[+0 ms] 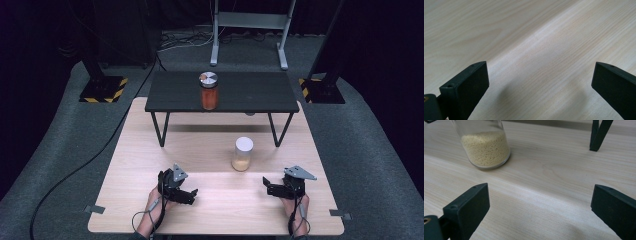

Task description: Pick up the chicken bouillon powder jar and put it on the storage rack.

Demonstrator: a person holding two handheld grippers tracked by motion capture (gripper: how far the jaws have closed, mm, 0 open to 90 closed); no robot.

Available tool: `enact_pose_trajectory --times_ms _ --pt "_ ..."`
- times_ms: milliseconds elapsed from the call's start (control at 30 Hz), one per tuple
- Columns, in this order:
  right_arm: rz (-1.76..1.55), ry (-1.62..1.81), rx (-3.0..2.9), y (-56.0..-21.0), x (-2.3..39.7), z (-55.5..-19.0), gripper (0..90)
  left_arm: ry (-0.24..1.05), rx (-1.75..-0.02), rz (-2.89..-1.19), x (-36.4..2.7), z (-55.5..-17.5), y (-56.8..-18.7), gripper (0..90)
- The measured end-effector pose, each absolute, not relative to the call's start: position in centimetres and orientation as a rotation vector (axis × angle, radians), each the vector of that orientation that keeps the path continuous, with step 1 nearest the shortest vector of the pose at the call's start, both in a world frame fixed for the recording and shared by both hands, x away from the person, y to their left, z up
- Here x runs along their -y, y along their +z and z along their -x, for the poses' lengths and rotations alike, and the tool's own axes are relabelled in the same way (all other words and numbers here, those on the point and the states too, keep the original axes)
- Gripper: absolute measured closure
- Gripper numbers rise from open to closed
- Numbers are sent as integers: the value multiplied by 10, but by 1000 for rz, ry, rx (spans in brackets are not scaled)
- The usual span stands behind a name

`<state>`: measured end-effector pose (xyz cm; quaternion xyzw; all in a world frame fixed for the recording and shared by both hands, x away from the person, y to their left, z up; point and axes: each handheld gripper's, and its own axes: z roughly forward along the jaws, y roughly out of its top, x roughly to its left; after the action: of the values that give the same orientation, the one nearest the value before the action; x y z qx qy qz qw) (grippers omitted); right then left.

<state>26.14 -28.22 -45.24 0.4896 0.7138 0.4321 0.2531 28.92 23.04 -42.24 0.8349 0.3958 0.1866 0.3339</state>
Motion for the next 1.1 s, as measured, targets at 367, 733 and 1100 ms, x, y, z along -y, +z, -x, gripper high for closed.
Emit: enact_pose_trajectory --times_ms 367,733,1100 --pt "-1313 1145 -1954 -451 278 -262 8 489 -1087 -2120 -231 -281 -436 10" --pt "-1332 1023 -1940 -446 258 -262 0 467 -1106 -2110 -232 -283 -436 11" --pt "-1249 1091 -1951 -431 214 -282 0 469 -1113 -2104 -232 -282 -437 20"
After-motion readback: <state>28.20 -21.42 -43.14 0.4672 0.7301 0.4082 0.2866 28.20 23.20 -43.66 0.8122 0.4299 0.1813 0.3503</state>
